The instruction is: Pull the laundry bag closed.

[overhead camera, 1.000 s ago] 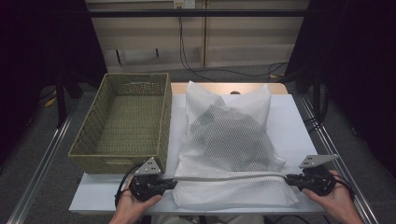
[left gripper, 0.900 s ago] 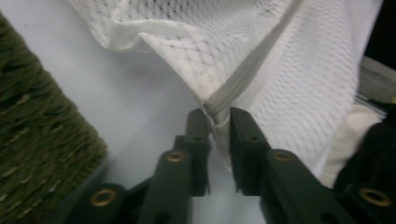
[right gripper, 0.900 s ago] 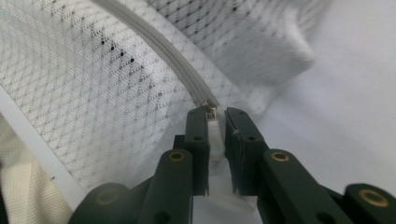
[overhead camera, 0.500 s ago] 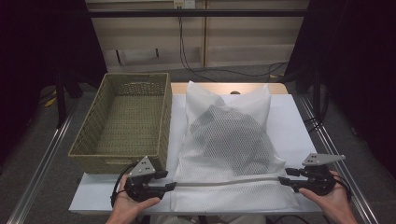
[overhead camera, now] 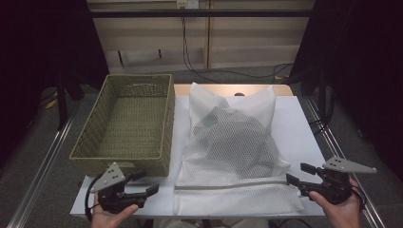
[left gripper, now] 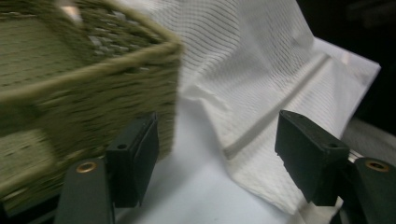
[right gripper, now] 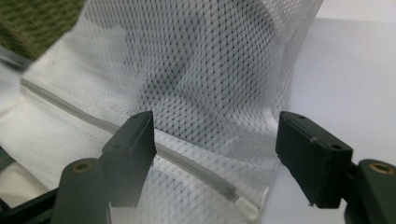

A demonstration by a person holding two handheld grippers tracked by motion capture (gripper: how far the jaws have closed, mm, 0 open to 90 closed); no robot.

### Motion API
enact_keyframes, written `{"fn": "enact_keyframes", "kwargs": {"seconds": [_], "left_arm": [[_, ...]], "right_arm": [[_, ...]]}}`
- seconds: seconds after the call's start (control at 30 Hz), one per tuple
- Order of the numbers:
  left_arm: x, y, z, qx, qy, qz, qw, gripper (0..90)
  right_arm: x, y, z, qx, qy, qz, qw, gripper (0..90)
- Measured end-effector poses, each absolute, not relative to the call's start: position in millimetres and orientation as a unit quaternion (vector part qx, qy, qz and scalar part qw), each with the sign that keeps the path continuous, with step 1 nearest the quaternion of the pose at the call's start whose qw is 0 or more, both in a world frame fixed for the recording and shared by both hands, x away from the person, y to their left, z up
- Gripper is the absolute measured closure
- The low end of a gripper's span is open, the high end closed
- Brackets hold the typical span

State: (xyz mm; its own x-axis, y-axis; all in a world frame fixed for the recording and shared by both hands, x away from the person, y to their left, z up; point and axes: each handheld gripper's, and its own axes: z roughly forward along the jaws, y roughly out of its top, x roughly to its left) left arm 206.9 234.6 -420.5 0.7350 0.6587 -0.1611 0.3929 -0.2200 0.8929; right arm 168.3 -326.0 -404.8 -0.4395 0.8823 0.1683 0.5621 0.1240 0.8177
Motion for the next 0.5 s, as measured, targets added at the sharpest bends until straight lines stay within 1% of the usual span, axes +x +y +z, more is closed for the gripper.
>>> {"fn": "enact_keyframes", "kwargs": {"seconds": [0.07,0.13,0.17,0.2,0.23,0.27,0.3,0.33,0.37,0.43,0.47,0.5], "left_arm": [[202.6,241.3,-423.8,0.764,0.356,0.169,0.511,32.7],[202.1,247.5,-425.1,0.765,0.361,0.173,0.505,32.7],[201.7,249.3,-424.1,0.761,0.366,0.192,0.499,31.3],[203.0,250.8,-423.4,0.757,0.369,0.194,0.504,30.2],[205.2,252.2,-423.2,0.757,0.367,0.186,0.508,30.8],[205.8,252.2,-422.8,0.755,0.369,0.192,0.506,31.3],[206.6,252.3,-422.1,0.758,0.369,0.196,0.501,31.1],[208.8,252.8,-421.3,0.762,0.369,0.195,0.494,31.5],[211.3,255.2,-420.9,0.761,0.372,0.199,0.492,32.0],[214.4,259.8,-422.9,0.756,0.377,0.187,0.501,31.6],[214.4,259.7,-424.8,0.759,0.384,0.193,0.490,31.7],[214.7,258.8,-427.1,0.761,0.391,0.187,0.483,31.4]], "right_arm": [[161.6,-327.6,-406.4,0.496,0.729,0.425,0.203,28.4],[155.4,-333.3,-410.7,0.501,0.716,0.437,0.212,31.1],[152.6,-336.7,-412.0,0.505,0.710,0.439,0.218,31.9],[149.4,-340.6,-412.9,0.513,0.699,0.444,0.225,33.7],[146.9,-345.4,-413.5,0.522,0.686,0.454,0.226,34.4],[145.4,-348.9,-413.2,0.528,0.681,0.448,0.236,37.2],[143.7,-353.3,-412.7,0.532,0.677,0.445,0.248,43.5],[143.5,-356.7,-413.3,0.534,0.672,0.454,0.238,46.5],[143.6,-360.1,-415.0,0.538,0.665,0.466,0.227,46.8],[143.7,-360.4,-416.9,0.540,0.670,0.454,0.230,48.8],[144.6,-360.4,-417.8,0.539,0.672,0.456,0.225,49.4],[145.4,-358.4,-418.0,0.541,0.676,0.443,0.232,49.1]]}}
